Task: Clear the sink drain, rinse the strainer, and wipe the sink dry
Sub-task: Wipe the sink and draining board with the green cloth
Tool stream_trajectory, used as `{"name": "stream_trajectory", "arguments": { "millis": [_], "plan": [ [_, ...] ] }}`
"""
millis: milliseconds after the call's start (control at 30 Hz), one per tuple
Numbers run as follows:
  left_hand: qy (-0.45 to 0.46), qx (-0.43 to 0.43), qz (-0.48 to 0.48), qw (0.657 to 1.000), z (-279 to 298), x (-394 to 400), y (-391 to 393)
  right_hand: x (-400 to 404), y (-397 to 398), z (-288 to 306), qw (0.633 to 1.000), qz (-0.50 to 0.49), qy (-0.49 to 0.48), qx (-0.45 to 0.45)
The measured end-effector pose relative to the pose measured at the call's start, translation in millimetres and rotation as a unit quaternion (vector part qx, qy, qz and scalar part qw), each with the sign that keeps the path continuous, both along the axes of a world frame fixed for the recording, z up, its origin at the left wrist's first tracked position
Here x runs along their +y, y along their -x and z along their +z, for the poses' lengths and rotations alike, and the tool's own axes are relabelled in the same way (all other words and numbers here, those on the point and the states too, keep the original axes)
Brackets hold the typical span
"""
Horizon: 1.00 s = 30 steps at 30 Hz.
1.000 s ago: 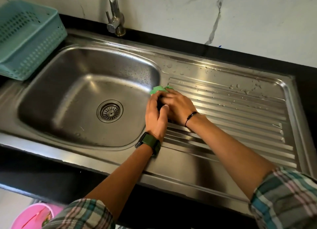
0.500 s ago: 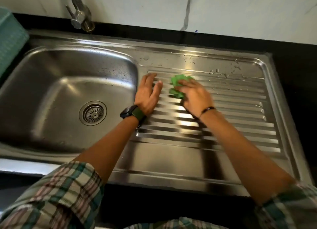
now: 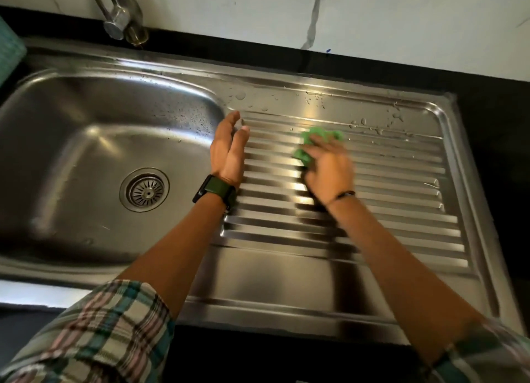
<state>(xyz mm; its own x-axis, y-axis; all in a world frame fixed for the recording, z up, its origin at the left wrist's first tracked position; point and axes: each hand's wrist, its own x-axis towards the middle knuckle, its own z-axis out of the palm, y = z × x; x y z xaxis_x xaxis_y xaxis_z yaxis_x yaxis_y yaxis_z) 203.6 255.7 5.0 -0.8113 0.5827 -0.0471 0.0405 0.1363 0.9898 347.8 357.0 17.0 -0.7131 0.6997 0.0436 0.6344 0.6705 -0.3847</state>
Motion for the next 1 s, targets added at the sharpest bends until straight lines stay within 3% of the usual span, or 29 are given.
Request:
{"name": "stream_trajectory", "arguments": {
  "millis": [100,167,333,467,600,767,867,1000],
  "plan": [
    [-0.005,-0.003,0.015,1.0,1,1,0,-30,77,-5,0.992,0.122,-0.023,-0.012],
    [-0.003,-0.009,0.036,0.999,2,1,2,-41,109,-5,0.989,0.146,-0.013,-0.006],
    [0.038,0.018,0.009,0.999,5,-2,1,-16,90,7,0.977,0.213,-0.009,-0.026],
    [0.071,0.072,-0.048,0.994,2,-5,-4,18,23,6,0.989,0.148,0.0,-0.016],
    [0.065,0.067,-0.063,0.994,4,-4,-1,59,-54,4,1.0,0.027,0.015,0.004],
    [0.02,0.013,-0.041,0.999,4,-3,0,58,-42,0,0.999,-0.032,0.023,0.036],
    [0.012,0.005,-0.027,1.0,5,-3,0,29,14,-3,0.997,0.038,0.036,0.055],
    [0.015,0.022,-0.002,1.0,8,-1,0,-11,110,1,0.979,0.205,-0.007,0.011]
  ]
}}
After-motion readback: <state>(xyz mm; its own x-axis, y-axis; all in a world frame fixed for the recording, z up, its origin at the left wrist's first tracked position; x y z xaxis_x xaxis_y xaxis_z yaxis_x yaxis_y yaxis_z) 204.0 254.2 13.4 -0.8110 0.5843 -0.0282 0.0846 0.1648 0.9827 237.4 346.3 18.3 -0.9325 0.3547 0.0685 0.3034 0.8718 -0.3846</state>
